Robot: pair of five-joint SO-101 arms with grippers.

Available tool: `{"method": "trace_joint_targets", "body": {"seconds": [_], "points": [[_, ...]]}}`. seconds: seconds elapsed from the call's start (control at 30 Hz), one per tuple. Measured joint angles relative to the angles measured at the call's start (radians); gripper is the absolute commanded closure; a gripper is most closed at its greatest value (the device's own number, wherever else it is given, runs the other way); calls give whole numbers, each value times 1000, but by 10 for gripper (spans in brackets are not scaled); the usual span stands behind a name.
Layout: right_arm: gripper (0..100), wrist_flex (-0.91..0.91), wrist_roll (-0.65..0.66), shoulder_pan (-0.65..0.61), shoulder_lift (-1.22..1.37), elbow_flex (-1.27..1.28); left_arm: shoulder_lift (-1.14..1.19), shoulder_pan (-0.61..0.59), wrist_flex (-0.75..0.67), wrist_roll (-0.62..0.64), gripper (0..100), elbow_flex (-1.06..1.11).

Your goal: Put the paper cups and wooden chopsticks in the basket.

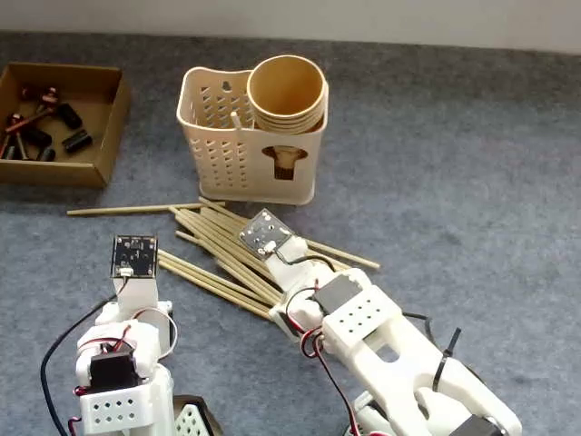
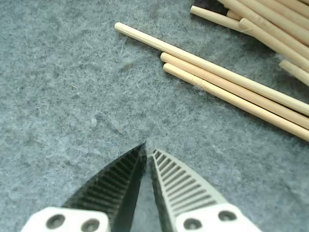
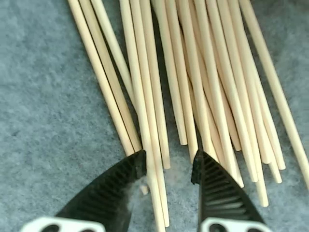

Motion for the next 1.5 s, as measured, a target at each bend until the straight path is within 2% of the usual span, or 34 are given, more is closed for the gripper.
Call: {"method": "trace_joint_targets", "body": {"seconds": [0.27, 0.47, 0.67, 1.17, 1.5], "points": [[841, -72, 0, -8, 180, 0, -2, 0, 0, 0, 995, 0], [995, -83, 0, -9, 210, -3, -2, 0, 0, 0, 995, 0], [993, -72, 0, -6, 209, -5, -2, 0, 0, 0, 995, 0], [993, 6, 0, 69, -126, 58, -2, 0, 0, 0, 995, 0], [993, 6, 0, 69, -362, 157, -2, 0, 0, 0, 995, 0]]}}
